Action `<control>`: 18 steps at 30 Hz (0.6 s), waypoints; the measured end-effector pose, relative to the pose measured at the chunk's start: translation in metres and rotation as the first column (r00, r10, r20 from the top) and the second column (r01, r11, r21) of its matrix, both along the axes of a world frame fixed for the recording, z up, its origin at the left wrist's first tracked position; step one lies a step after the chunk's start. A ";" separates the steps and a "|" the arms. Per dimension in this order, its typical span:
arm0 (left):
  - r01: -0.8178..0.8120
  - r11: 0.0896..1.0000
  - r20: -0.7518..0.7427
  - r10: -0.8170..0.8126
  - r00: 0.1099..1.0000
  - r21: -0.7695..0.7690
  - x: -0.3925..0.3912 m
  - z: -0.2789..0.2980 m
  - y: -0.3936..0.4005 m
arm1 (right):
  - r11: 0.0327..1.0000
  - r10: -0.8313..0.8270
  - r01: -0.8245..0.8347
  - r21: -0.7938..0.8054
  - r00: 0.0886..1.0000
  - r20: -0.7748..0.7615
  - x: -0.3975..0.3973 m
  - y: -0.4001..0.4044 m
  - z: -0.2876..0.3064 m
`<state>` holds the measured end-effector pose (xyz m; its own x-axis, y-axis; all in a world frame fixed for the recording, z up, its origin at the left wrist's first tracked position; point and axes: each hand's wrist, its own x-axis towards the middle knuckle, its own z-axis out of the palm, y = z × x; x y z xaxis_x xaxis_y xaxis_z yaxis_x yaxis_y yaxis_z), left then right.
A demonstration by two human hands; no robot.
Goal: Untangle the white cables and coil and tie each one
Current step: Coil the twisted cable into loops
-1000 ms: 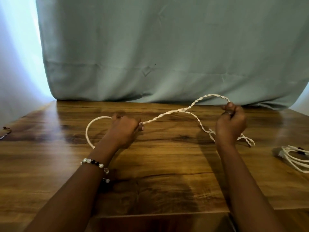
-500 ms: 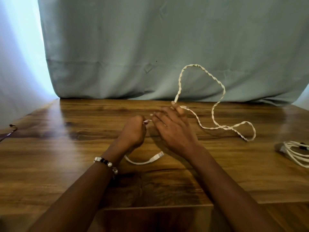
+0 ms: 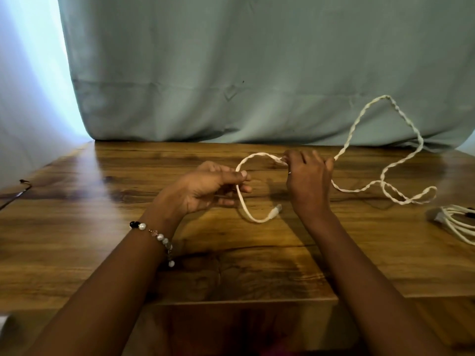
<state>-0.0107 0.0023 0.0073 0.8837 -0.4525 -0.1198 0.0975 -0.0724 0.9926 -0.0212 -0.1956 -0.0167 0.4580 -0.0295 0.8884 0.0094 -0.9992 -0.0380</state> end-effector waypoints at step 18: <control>0.151 0.917 0.477 -0.326 0.816 0.369 0.008 -0.021 -0.010 | 0.866 0.170 -0.194 0.460 0.981 0.093 0.002 -0.010 0.000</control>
